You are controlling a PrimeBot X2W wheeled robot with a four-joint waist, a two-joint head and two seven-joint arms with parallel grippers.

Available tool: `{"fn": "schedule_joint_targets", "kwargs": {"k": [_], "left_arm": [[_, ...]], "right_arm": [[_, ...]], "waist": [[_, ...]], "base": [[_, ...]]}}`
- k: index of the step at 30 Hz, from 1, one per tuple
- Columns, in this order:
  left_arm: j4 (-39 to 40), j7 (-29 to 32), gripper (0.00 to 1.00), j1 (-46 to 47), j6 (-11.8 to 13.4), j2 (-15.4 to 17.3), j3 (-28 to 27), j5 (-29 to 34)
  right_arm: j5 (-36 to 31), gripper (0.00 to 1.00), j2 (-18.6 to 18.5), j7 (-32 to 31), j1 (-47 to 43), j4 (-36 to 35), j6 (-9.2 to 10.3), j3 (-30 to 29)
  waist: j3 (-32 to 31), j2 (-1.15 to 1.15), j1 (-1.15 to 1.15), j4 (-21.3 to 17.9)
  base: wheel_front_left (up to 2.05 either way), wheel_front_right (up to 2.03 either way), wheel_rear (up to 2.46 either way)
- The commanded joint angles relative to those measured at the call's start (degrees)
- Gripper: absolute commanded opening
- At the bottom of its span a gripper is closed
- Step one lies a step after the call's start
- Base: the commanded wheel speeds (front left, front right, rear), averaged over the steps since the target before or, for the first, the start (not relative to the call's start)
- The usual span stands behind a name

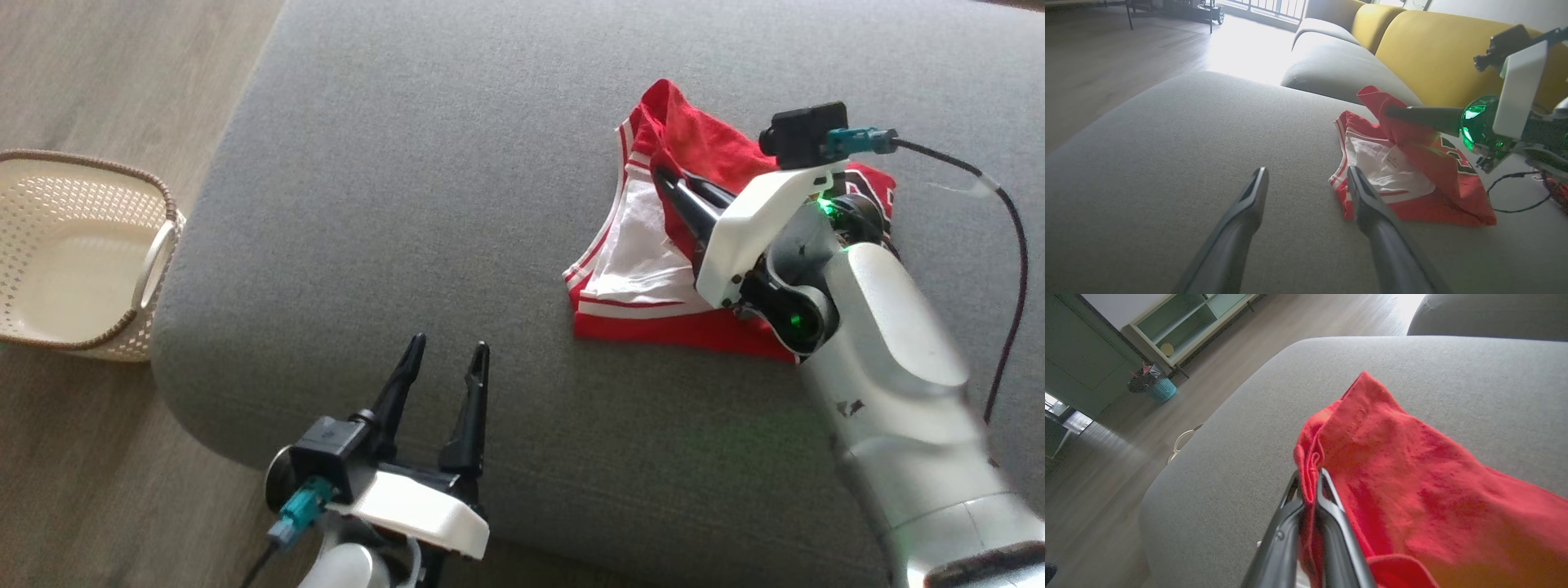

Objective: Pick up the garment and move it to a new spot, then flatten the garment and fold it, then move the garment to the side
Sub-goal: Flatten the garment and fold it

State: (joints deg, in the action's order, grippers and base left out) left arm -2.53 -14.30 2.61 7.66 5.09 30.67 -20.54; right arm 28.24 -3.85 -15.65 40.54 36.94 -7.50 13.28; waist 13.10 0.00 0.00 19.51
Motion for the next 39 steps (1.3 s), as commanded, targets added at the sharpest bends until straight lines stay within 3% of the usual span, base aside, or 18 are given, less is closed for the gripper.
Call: {"fn": "schedule_joint_targets", "kwargs": {"k": [1,16,17,18,19,25,28,39], "left_arm": [[1.5,-0.7,1.0,0.8,-0.4,-0.6,-2.3,-1.3],[0.1,-0.7,1.0,1.8,-2.3,-1.7,-3.4,-2.3],[-0.1,-0.7,1.0,1.8,-2.4,-1.7,-3.4,-2.2],[-0.2,-0.7,1.0,1.9,-2.5,-1.8,-3.5,-2.1],[-0.3,-0.7,1.0,1.9,-2.5,-1.8,-3.6,-2.0],[-0.6,-0.7,1.0,1.5,-2.6,-1.9,-4.5,-1.3],[-0.3,-0.7,1.0,1.0,-2.6,-1.8,-5.3,-0.9],[0.8,-0.7,1.0,-0.2,-2.2,-1.6,-6.6,0.6]], "right_arm": [[0.6,0.0,1.0,1.1,2.6,-0.8,0.01,1.4],[11.2,0.03,1.0,7.1,9.3,11.1,0.01,10.3],[12.0,0.2,1.0,7.4,9.6,11.8,0.01,11.0],[12.8,0.56,1.0,7.8,10.0,12.5,0.01,11.9],[13.9,1.0,1.0,8.2,10.3,12.9,0.01,12.7],[21.7,1.0,1.0,10.6,11.7,11.9,0.01,16.9],[22.0,1.0,1.0,12.9,12.6,12.0,0.01,17.4],[9.5,1.0,-0.2,21.7,11.8,18.2,0.01,14.0]], "waist": [[0.2,0.0,0.0,0.1],[1.4,0.0,0.0,-1.0],[1.4,0.0,0.0,-1.1],[1.4,0.0,0.0,-1.2],[1.4,0.0,0.0,-1.3],[0.7,0.0,0.0,-3.5],[0.2,0.0,0.0,-5.2],[-1.9,0.0,0.0,-10.3]], "base": [[0.0,0.0,0.0],[0.0,0.0,0.0],[0.0,0.0,0.0],[0.0,0.0,0.0],[0.0,0.0,0.0],[0.0,0.0,0.0],[0.0,0.0,0.0],[0.0,0.0,0.0]]}}
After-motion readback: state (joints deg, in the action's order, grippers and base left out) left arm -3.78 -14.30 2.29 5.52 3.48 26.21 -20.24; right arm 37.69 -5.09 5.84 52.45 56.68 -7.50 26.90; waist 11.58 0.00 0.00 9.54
